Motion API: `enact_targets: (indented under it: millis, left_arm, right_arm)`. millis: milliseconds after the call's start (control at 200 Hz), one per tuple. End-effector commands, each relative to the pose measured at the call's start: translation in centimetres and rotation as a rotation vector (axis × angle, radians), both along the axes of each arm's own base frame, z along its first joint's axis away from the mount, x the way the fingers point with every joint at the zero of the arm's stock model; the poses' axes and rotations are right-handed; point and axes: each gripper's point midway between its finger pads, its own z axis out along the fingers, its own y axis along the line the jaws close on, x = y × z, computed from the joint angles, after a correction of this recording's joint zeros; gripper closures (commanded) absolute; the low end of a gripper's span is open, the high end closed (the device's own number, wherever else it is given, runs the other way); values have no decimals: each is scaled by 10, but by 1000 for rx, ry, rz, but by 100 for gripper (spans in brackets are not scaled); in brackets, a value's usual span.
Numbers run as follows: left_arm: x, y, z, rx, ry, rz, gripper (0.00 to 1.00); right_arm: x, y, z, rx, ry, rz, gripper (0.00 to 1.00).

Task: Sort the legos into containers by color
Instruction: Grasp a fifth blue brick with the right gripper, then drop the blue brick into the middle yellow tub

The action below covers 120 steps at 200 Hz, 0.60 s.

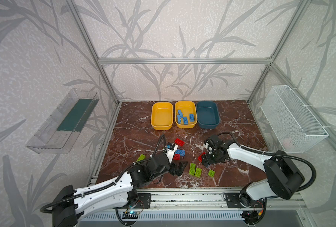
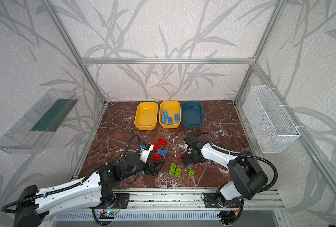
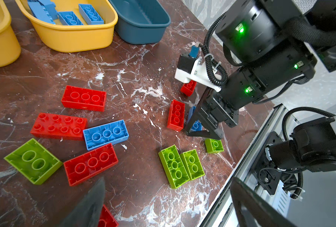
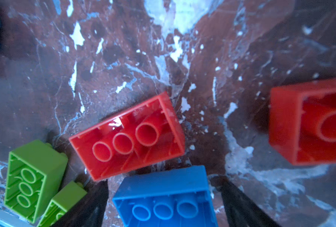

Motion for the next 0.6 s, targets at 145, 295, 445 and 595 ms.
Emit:
enact_targets:
  millis: [145,295,445,595]
  left_arm:
    - [4,8,-4,34,-22,32,1]
    - [4,8,-6,44,-24,31,1]
    - [5,10,-7,46,-31,38,1]
    - [5,15,-7,47,-41,51,1]
  right_arm:
    - [-4,8,-8,-23,22,4,16]
    - [-2,3,-10,-61,30,-15,33]
    - [-1,-3,-5,-95,29,-27,43]
    - [3,-4,11,-96,-3,-34,45]
